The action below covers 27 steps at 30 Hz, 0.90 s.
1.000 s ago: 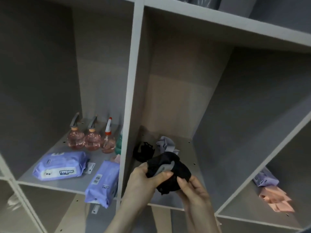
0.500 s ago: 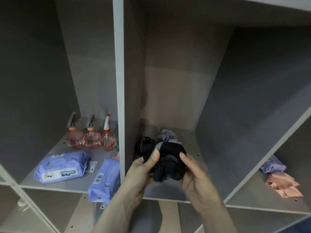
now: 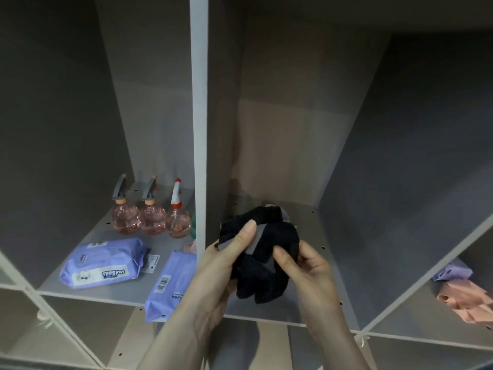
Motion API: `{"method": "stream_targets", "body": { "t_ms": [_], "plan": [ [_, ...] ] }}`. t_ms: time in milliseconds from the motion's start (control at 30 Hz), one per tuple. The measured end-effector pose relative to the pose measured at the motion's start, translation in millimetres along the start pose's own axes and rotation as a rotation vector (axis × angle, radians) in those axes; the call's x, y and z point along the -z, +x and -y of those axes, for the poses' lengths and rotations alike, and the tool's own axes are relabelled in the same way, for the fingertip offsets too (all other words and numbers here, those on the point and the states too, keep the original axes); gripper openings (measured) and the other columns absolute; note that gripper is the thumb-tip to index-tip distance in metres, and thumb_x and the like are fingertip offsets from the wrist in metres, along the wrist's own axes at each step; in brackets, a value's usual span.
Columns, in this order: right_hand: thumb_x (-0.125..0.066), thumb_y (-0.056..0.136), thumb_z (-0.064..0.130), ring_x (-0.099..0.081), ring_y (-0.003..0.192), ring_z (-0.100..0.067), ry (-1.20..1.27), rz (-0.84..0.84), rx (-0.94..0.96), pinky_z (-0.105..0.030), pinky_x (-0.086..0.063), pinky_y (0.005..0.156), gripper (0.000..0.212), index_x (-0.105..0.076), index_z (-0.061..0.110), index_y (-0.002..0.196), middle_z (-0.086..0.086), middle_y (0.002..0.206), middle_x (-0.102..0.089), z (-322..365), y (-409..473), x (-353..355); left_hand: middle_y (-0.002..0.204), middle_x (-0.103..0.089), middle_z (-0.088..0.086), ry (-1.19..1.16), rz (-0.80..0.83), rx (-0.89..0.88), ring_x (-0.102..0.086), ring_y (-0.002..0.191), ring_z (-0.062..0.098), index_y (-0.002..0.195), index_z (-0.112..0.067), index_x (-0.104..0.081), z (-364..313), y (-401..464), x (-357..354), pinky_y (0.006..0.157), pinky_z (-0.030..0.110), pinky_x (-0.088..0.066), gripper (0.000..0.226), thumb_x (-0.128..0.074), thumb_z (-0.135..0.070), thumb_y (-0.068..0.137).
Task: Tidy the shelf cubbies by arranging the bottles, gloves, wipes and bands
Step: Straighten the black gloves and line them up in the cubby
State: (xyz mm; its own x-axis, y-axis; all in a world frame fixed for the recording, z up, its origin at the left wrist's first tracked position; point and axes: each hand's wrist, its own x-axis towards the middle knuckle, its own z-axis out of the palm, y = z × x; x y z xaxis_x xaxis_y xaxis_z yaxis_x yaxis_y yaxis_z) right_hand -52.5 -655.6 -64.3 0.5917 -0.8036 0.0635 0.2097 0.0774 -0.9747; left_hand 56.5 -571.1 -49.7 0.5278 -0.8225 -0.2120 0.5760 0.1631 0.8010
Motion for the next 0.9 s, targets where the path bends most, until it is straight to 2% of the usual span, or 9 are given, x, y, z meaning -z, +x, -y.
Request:
{"method": "stream_targets", "body": {
  "t_ms": [67,167,267,333,467,600,700,833,900],
  "plan": [
    [-0.071,0.072,0.015,-0.069,0.088,-0.009,-0.078,-0.043,0.049,-0.015,-0.052,0.072,0.025,-0.070,0.008,0.096,-0.012,0.101,-0.072,-2.2,0.4,-2.0,0.106,-0.071,0.020,-0.050,-0.061,-0.045,-0.068,0.102,0.033,0.111,-0.002,-0.068,1.3,3.5,-0.5,0.096,0.044,-0.050,0.032,-0.066,-0.018,0.084],
    [-0.077,0.066,0.019,-0.066,0.088,-0.006,-0.093,-0.092,0.092,-0.014,-0.051,0.072,0.026,-0.068,0.009,0.087,-0.020,0.108,-0.062,-3.1,-0.1,-5.4,0.099,-0.069,0.025,-0.126,-0.126,-0.123,-0.068,0.092,0.037,0.101,0.005,-0.065,3.3,8.7,-0.2,0.090,0.045,-0.052,0.024,-0.064,-0.006,0.080],
    [-0.089,0.048,0.048,-0.068,0.099,-0.017,0.135,-0.042,-0.058,-0.028,-0.056,0.080,0.068,-0.067,0.011,0.100,-0.013,0.109,-0.070,-1.4,-0.3,-6.3,0.088,-0.066,0.023,-0.116,-0.151,-0.202,-0.063,0.085,0.033,0.083,-0.004,-0.063,4.7,11.1,-0.2,0.087,0.046,-0.049,0.011,-0.065,-0.008,0.074],
    [-0.088,0.049,0.051,-0.066,0.108,-0.024,0.288,-0.024,-0.148,-0.040,-0.054,0.091,0.083,-0.061,0.009,0.116,-0.013,0.115,-0.069,0.4,-0.1,-7.8,0.088,-0.067,0.022,-0.065,-0.167,-0.241,-0.063,0.086,0.033,0.082,-0.005,-0.064,6.3,11.7,-0.1,0.089,0.049,-0.048,0.007,-0.066,-0.008,0.076],
    [-0.070,0.077,0.022,-0.067,0.106,-0.028,0.357,0.035,-0.245,-0.037,-0.057,0.087,0.051,-0.059,0.006,0.124,-0.015,0.116,-0.069,3.6,-5.8,-11.1,0.090,-0.070,0.022,0.000,-0.154,-0.267,-0.066,0.087,0.034,0.084,-0.005,-0.068,6.7,8.4,0.2,0.090,0.049,-0.050,0.014,-0.071,-0.010,0.071],
    [-0.081,0.063,0.013,-0.071,0.092,-0.025,0.292,-0.031,-0.139,-0.031,-0.059,0.069,0.043,-0.065,0.011,0.103,-0.013,0.102,-0.072,4.0,-3.7,-4.3,0.107,-0.069,0.025,-0.127,-0.078,-0.096,-0.066,0.102,0.038,0.111,0.003,-0.065,3.7,5.0,3.9,0.096,0.048,-0.050,0.036,-0.066,-0.017,0.082],
    [-0.082,0.060,0.011,-0.067,0.094,-0.024,0.251,-0.108,-0.018,-0.036,-0.058,0.079,0.034,-0.065,0.018,0.090,-0.008,0.097,-0.070,2.2,-0.9,-4.0,0.116,-0.065,0.025,-0.233,-0.037,-0.038,-0.063,0.110,0.039,0.118,0.002,-0.062,4.6,3.8,3.6,0.104,0.053,-0.042,0.043,-0.064,-0.024,0.084],
    [-0.074,0.072,0.005,-0.067,0.096,-0.009,0.177,-0.326,-0.003,-0.026,-0.055,0.084,0.046,-0.057,0.022,0.111,0.005,0.107,-0.065,2.1,-6.8,-14.0,0.111,-0.068,0.022,-0.226,-0.105,-0.236,-0.065,0.107,0.036,0.113,-0.001,-0.065,6.1,2.6,0.1,0.102,0.051,-0.044,0.035,-0.060,-0.023,0.087],
    [-0.076,0.074,0.014,-0.063,0.089,-0.012,0.075,-0.465,-0.044,-0.028,-0.051,0.082,0.037,-0.057,0.019,0.105,0.002,0.102,-0.063,0.0,-11.9,-16.5,0.103,-0.072,0.016,-0.140,-0.131,-0.351,-0.068,0.100,0.031,0.103,-0.009,-0.070,4.4,0.2,-1.0,0.094,0.045,-0.047,0.027,-0.068,-0.025,0.081]
  ]
}}
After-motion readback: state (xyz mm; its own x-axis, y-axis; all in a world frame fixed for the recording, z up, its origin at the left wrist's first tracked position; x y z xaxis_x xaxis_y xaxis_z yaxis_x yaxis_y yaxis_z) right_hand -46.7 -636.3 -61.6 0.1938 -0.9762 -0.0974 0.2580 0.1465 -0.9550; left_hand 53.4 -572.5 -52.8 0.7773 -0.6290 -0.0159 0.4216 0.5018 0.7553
